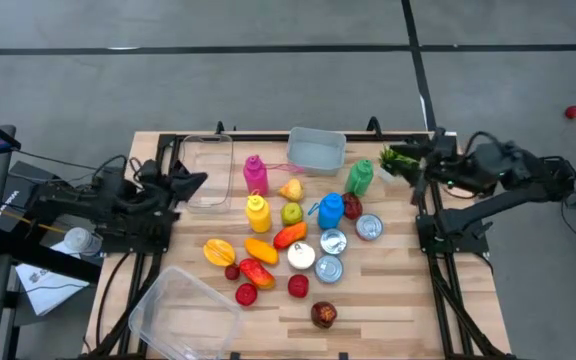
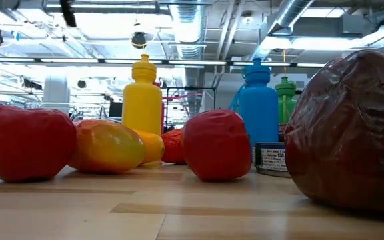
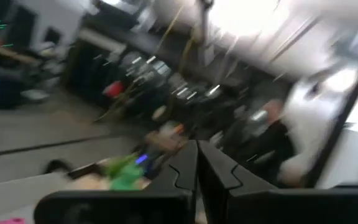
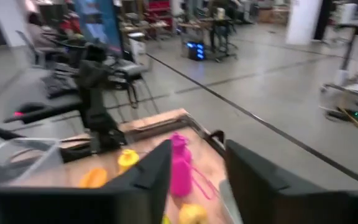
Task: Pick & Place Food Item
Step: Put the pink water bottle into the transparent bin
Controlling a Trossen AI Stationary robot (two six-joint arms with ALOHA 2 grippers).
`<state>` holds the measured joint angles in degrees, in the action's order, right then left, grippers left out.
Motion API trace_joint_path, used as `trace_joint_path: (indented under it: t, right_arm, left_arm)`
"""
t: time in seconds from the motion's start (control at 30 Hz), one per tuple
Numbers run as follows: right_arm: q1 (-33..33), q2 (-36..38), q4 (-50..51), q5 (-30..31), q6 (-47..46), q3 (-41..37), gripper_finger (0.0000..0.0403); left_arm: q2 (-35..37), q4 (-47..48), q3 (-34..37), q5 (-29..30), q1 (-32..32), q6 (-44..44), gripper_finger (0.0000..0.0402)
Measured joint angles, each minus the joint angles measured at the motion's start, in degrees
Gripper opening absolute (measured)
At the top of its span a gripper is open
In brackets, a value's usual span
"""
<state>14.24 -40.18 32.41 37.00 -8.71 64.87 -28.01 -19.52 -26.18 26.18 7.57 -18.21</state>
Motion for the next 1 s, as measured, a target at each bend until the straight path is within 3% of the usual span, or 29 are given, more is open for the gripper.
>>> trace_joint_path:
  t: [0.17,0.37,0.47,0.7,0.87,1.0]
  right_arm:
    - [2.5,5.5,-2.5,-1.2,2.8,-3.9,0.0017]
    - [4.2,13.2,-10.0,-2.1,4.0,-13.2,0.0014]
    - [3.9,16.6,-13.4,-1.7,3.5,-18.2,0.0003]
    - [3.2,22.1,-19.3,-1.0,2.7,-26.1,0.0004]
    - [3.8,25.5,-20.5,-2.3,1.8,-31.5,0.0003]
    - [3.7,28.5,-22.0,-2.3,-0.2,-35.4,0.0002]
  left_arm:
    - [-14.7,14.9,-16.5,7.1,-1.0,2.9,0.0]
    - [-27.8,28.1,-31.3,8.8,-5.2,3.0,0.0012]
    - [-32.2,32.5,-36.1,6.4,-7.9,5.8,0.0032]
    - [-36.6,34.2,-39.2,-4.3,-13.1,15.3,0.014]
    - [-39.1,38.7,-39.2,-4.7,-17.7,12.1,0.0222]
    - [-40.8,40.5,-39.2,-5.2,-21.0,12.0,0.0255]
